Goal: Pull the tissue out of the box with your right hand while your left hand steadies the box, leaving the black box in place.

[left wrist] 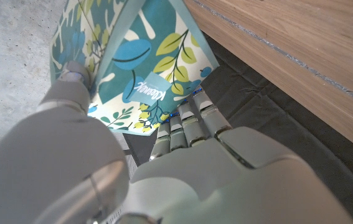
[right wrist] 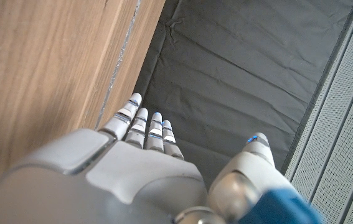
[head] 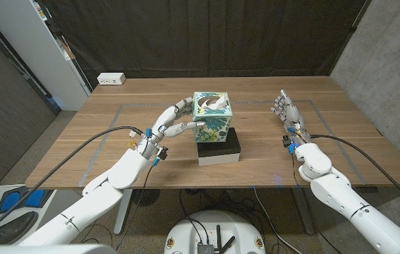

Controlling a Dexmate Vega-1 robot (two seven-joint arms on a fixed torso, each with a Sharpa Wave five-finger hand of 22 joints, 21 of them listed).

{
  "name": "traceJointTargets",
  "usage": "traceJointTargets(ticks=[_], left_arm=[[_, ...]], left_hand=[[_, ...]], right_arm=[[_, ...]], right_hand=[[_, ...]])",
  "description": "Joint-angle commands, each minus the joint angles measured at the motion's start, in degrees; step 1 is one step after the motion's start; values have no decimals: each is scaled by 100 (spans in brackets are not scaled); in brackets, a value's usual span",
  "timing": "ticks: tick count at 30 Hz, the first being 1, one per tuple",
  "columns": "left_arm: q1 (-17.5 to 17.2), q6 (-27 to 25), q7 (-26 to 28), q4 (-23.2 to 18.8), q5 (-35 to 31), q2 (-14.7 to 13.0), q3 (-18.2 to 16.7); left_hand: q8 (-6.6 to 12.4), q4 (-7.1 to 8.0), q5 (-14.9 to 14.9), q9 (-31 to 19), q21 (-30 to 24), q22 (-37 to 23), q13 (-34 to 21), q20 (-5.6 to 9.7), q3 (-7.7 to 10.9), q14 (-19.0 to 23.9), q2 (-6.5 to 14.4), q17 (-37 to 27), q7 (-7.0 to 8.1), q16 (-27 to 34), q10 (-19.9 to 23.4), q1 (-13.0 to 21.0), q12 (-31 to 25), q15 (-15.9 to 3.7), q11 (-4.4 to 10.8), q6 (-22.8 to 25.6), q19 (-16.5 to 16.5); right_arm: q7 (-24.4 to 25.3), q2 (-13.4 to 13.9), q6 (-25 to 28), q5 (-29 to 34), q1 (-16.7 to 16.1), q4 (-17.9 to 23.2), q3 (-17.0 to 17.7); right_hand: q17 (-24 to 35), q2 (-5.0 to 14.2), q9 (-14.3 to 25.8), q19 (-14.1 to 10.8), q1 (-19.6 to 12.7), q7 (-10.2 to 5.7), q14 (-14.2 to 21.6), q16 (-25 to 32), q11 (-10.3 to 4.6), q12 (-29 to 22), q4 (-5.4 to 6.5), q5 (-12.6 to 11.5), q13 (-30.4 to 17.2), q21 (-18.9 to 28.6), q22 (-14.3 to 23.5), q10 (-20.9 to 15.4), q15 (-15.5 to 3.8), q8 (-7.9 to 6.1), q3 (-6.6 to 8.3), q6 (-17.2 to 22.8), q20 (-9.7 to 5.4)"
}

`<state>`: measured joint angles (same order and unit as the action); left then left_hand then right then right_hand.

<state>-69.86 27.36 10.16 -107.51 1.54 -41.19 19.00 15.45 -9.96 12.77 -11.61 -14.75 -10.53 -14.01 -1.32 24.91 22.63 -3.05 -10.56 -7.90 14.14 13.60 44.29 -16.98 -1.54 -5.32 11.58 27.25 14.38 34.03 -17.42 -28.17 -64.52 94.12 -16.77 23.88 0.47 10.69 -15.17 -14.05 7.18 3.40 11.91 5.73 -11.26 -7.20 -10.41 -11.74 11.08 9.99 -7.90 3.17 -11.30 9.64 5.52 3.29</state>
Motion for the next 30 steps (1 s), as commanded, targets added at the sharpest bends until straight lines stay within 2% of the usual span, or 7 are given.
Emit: traceJointTargets(ticks=[1,11,17,20,26,28,30], left_arm=[[-168,-391,-210,-509,440,-161,-217],[-262,-460,-63,-570,358,-96,-282],[-242,-471,-56,-547,331,-78,-280],[-212,-422,-94,-514,357,-76,-268],[-167,-494,-170,-521,422,-93,-241],[-159,-459,-149,-498,428,-55,-223],[-155,-466,-141,-508,387,-70,-229]], left_hand=[[7,23,24,-9,-34,-28,-11,146,6,42,221,-9,-270,1,61,202,-32,2,17,53,176],[7,34,28,-11,-37,-31,-20,135,-20,88,220,-11,-273,4,101,195,-40,9,12,98,196],[0,38,33,-13,-40,-33,-26,134,-28,101,233,-13,-270,1,116,201,-41,-1,8,115,211],[0,36,37,-12,-40,-34,-30,137,-36,113,232,-13,-266,-1,123,205,-40,1,17,135,216],[-2,35,39,-12,-40,-35,-33,147,-46,118,230,-12,-261,-7,119,209,-34,2,9,154,222],[-8,36,41,-12,-39,-35,-35,150,-49,116,232,-12,-257,-11,117,212,-31,3,28,151,223],[-12,35,42,-11,-37,-35,-36,151,-52,104,230,-12,-253,-18,119,213,-31,-1,25,149,220]], right_arm=[[-95,19,61,-51,70,24,-11],[-39,7,-7,43,107,36,-6],[-179,9,-170,-78,-21,43,26],[-11,63,-87,75,-119,181,35],[-43,60,-250,29,-288,248,90],[-54,154,-169,43,-359,357,112],[2,78,-281,41,-425,361,130]], right_hand=[[10,6,15,-8,37,4,9,54,13,-44,-37,-8,-3,21,14,-19,38,-5,13,5,20],[6,10,14,-17,38,8,24,62,7,-46,-38,-8,-2,25,14,-25,38,-8,13,13,17],[1,15,14,-67,37,31,30,65,9,-47,-39,-8,-1,44,14,-28,14,-5,15,4,-35],[0,19,14,-89,36,46,26,65,-5,-41,-40,-9,-1,51,13,-11,15,3,16,-16,-56],[-3,29,15,-127,28,67,50,76,12,-46,-44,-11,-2,61,11,-22,18,3,21,-23,-71],[-4,30,15,-127,27,66,54,77,15,-48,-45,-11,-2,60,11,-26,19,-1,22,-14,-70],[-4,31,15,-121,26,66,55,78,18,-49,-45,-12,-2,57,11,-30,21,0,23,-17,-72]])
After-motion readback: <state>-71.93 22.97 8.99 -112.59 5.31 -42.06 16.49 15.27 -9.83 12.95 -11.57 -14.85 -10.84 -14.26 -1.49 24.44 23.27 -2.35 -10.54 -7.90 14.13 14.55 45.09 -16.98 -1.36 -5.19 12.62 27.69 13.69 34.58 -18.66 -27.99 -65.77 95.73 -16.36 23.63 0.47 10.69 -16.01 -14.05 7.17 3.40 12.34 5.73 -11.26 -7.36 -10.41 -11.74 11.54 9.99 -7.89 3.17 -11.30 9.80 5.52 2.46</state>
